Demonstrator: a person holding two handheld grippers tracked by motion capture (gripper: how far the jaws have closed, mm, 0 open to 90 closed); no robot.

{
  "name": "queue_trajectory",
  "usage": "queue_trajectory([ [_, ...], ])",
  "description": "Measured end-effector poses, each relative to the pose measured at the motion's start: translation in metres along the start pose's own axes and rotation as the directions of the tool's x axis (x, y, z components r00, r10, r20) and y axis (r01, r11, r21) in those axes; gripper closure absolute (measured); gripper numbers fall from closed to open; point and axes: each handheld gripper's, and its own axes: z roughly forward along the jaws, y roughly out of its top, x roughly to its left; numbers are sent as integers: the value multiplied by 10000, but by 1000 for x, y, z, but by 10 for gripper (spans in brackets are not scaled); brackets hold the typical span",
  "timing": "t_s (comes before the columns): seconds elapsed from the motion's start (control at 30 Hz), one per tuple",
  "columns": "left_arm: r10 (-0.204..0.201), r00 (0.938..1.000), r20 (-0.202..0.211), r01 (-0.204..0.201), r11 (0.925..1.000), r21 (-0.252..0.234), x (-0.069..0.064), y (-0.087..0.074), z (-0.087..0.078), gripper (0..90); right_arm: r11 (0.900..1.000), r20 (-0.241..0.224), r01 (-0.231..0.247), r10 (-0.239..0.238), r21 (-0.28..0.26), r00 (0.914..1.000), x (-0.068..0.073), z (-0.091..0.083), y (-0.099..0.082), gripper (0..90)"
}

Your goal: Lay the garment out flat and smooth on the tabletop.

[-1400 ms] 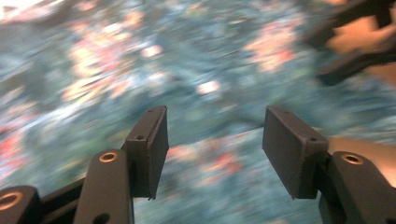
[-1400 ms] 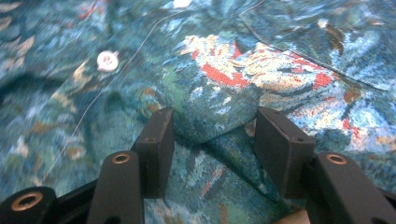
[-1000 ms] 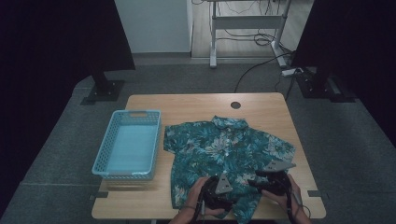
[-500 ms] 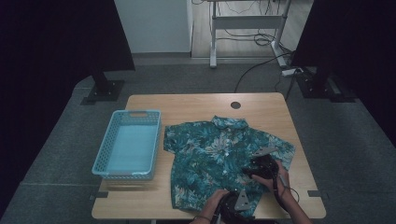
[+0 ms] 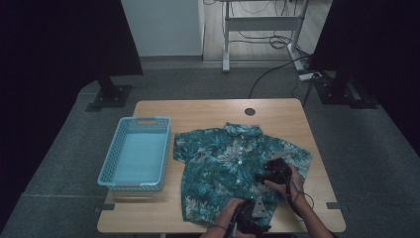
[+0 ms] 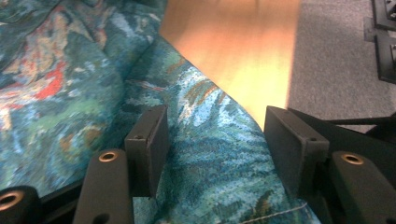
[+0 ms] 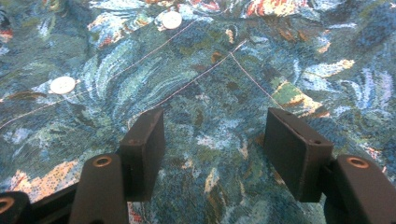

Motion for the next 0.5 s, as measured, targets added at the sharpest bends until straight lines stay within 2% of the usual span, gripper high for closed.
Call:
queue_trajectory([
  [0.23, -241, 9997, 16, 241, 9997, -46, 16, 0, -1, 422, 9993, 56, -346, 346, -158, 9994, -14, 7, 8, 395],
  [0.37, 79, 10000, -57, -78, 9999, 142, 13, -1, -3, 431, 9985, 121, -509, 511, -194, 9986, -23, 9, 10, 397],
  [0.5, 185, 9998, 102, -187, 9995, 238, 10, -3, -6, 436, 9968, 282, -743, 751, -284, 9968, -37, 11, 13, 400],
])
